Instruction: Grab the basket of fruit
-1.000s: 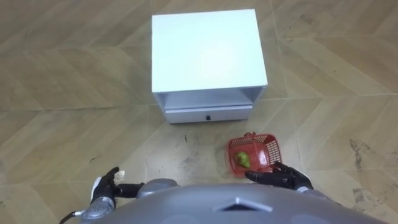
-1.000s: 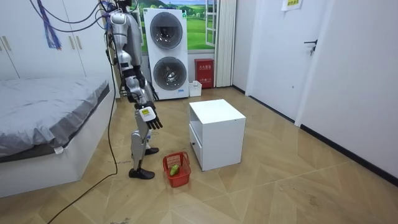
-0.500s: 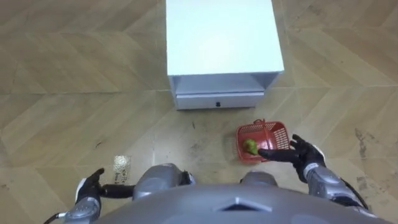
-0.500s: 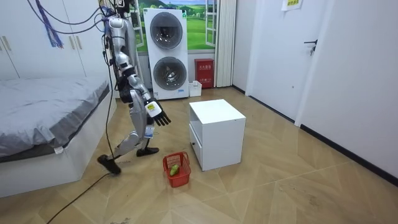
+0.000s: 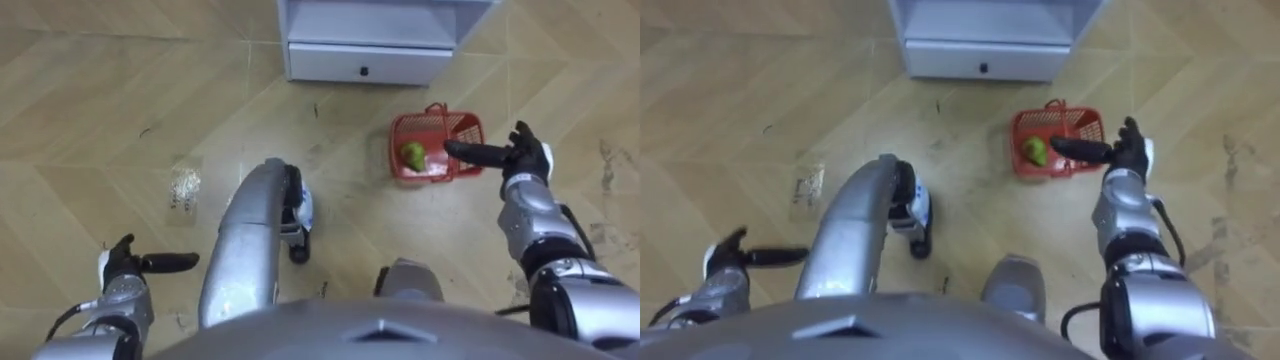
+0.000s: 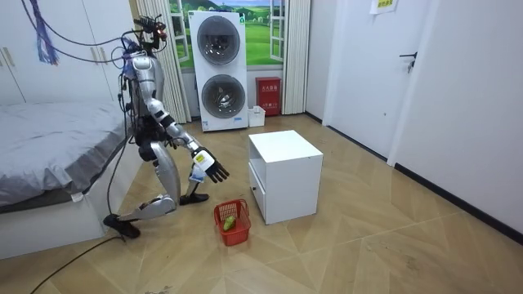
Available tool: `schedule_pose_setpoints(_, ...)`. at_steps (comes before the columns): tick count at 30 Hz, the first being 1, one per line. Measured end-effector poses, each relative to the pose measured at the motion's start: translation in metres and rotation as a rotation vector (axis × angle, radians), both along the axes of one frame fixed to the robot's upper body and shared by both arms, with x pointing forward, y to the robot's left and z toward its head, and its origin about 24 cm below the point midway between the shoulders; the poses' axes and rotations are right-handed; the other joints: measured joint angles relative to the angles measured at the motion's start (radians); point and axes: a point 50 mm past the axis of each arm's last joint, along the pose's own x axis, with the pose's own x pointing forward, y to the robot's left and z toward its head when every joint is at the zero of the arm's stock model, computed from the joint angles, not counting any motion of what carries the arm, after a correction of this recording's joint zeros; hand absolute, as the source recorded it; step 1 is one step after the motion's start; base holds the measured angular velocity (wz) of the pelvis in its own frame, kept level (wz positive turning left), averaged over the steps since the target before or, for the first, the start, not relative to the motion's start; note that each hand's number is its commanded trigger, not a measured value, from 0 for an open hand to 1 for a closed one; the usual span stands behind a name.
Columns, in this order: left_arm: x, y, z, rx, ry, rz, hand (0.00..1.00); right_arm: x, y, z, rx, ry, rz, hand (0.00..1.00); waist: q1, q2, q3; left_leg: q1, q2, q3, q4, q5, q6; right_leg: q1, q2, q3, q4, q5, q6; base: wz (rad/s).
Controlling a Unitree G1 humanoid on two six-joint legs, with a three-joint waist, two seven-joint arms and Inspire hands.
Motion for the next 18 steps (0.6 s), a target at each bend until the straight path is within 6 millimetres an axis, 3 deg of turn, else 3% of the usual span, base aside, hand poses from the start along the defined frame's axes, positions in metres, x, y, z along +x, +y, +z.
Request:
schedule_pose_setpoints(3, -0.001, 0.004, 0.001, 0.035, 0.009, 0.008, 0.0, 0.015, -0.003, 0.014, -0.024, -0.068, -0.007, 0.0, -0.013, -0.003, 0.0036, -0.08, -0.016, 0.009, 0.144, -0.052, 0.02, -0.045, -0.01, 0.029, 0.193, 0.0, 0.0, 0.37)
schedule_pose_setpoints(5, 0.003, 0.006, 0.003, 0.047, -0.004, 0.023, 0.0, 0.027, -0.001, 0.024, -0.024, -0.122, 0.002, 0.0, -0.032, -0.015, 0.0048, -0.128, -0.031, 0.042, 0.224, -0.079, 0.033, -0.072, -0.042, 0.055, 0.321, 0.001, 0.0, 0.43)
schedule_pose_setpoints(10, 0.011, 0.008, 0.006, 0.052, -0.028, 0.039, 0.0, 0.038, 0.002, 0.038, -0.043, -0.187, 0.019, 0.0, -0.054, -0.024, 0.0082, -0.167, -0.031, 0.086, 0.342, -0.107, 0.04, -0.063, -0.07, 0.079, 0.487, 0.002, 0.0, 0.35)
schedule_pose_setpoints(15, 0.001, 0.013, 0.005, 0.064, 0.02, 0.022, 0.0, 0.041, 0.003, 0.042, -0.06, -0.206, 0.027, 0.0, -0.085, -0.047, 0.0111, -0.194, -0.042, 0.087, 0.375, -0.099, 0.021, -0.068, -0.071, 0.083, 0.567, 0.002, 0.0, 0.15)
schedule_pose_setpoints(18, -0.016, 0.011, 0.001, 0.058, 0.072, -0.008, 0.0, 0.04, 0.003, 0.041, -0.099, -0.188, 0.04, 0.0, -0.108, -0.06, 0.0099, -0.199, -0.042, 0.088, 0.379, -0.087, -0.012, -0.075, -0.069, 0.096, 0.602, 0.0, -0.004, 0.03)
